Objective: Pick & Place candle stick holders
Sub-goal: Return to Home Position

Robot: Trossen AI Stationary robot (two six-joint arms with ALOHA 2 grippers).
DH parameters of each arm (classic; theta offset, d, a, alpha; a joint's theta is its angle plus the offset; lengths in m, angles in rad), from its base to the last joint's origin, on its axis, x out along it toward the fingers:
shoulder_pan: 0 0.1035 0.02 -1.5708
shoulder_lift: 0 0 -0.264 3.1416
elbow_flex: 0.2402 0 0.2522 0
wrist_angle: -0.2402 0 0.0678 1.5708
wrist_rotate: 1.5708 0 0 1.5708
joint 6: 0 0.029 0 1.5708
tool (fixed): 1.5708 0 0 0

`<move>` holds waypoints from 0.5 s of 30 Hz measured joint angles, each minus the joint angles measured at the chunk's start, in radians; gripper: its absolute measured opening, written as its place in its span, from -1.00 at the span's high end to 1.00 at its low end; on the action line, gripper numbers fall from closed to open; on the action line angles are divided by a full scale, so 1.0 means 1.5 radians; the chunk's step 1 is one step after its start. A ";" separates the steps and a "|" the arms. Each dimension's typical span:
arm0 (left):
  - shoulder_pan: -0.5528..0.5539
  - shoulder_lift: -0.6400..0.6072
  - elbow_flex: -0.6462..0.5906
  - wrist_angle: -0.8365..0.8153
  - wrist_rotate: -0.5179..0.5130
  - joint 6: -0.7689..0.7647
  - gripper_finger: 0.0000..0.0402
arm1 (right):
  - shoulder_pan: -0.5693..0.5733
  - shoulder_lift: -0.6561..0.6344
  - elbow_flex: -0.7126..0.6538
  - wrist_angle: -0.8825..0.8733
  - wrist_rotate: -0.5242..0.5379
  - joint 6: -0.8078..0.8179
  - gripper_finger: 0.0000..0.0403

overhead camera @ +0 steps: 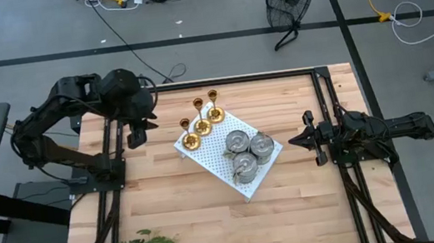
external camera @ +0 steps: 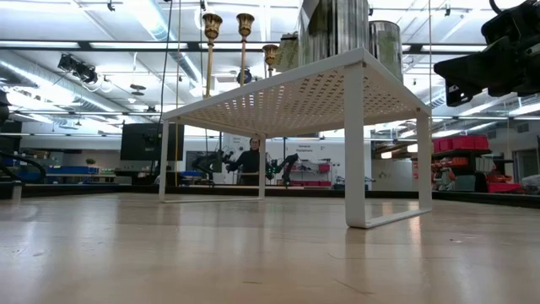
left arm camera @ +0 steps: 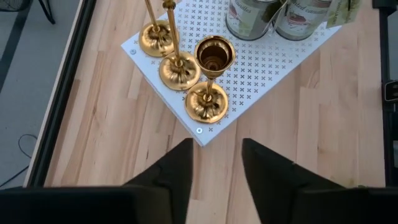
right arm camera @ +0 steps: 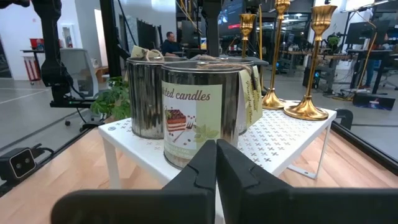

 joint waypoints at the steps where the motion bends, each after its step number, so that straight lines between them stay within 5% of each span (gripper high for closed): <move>1: 0.000 0.000 0.000 0.000 0.000 0.000 0.31 | 0.000 0.000 0.000 0.000 0.000 0.000 0.92; 15: 0.000 -0.004 0.000 0.000 0.001 0.000 0.71 | 0.000 0.000 0.000 0.000 0.000 0.000 0.92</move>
